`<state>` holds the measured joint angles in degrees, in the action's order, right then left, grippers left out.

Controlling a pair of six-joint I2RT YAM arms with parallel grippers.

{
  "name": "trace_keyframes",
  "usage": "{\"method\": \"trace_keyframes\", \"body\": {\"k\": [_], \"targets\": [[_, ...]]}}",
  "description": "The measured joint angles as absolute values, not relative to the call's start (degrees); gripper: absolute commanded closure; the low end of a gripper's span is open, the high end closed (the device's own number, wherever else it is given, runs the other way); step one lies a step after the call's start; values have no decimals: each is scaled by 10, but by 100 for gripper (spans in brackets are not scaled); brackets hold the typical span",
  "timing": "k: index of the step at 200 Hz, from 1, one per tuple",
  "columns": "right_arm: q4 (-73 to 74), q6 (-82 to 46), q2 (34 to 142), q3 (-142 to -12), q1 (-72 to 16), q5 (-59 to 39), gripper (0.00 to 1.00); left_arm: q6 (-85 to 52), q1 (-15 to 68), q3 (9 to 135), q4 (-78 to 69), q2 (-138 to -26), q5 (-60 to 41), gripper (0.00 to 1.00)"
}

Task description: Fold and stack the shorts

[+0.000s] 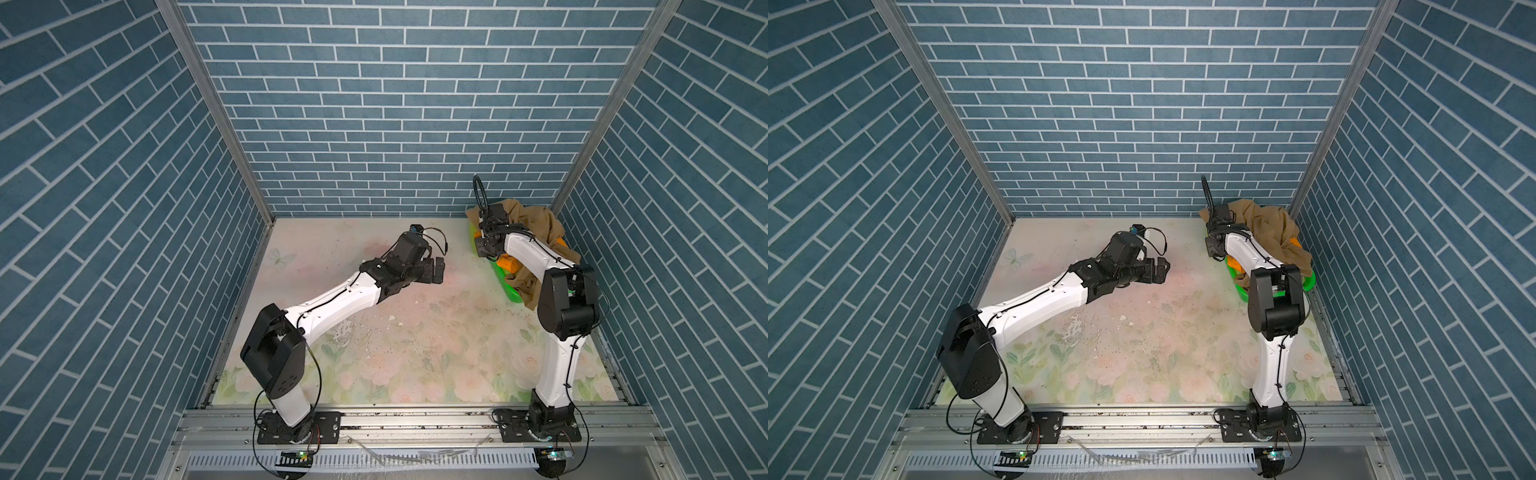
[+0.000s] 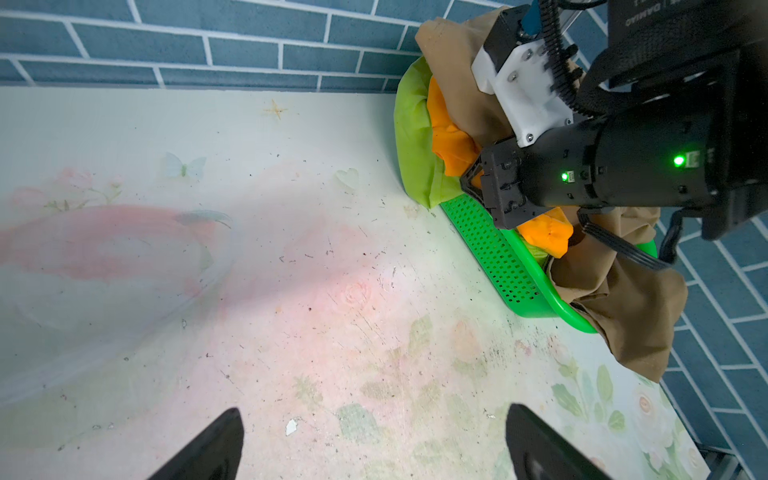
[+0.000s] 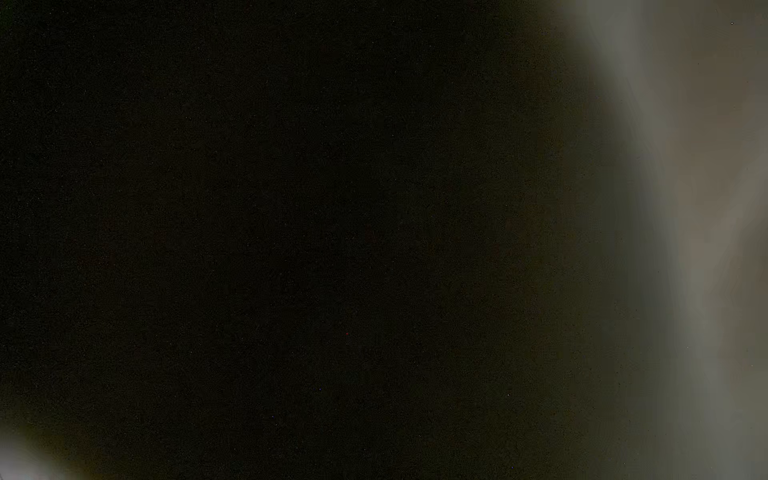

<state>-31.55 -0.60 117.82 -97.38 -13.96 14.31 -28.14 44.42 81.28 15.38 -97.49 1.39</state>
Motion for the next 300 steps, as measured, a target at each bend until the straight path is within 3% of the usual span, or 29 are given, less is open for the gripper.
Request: {"method": "trace_keyframes", "body": {"k": [54, 172, 198, 214, 230, 252, 280, 300], "targets": [[-330, -18, 1190, -998, -118, 129, 64, -243, 441, 901, 209, -997, 17, 1], [-367, -33, 1242, -1061, -117, 147, 63, -240, 441, 865, 207, -991, 5, 0], [-373, -42, 1236, -1060, -117, 154, 48, -242, 441, 860, 206, -991, 1, 0], [-375, -51, 1214, -1046, -115, 145, 27, -243, 441, 860, 204, -991, -2, 0], [-377, -59, 1163, -1021, -113, 119, 21, -244, 441, 860, 199, -991, -2, 0], [-362, -76, 1068, -979, -107, 84, 2, -244, 441, 868, 199, -997, 1, 1], [-321, -109, 936, -908, -59, 40, 1, -236, 442, 908, 193, -1029, 2, 0], [-304, -145, 907, -887, 17, 11, 1, -228, 444, 920, 177, -1049, 4, 0]]}}
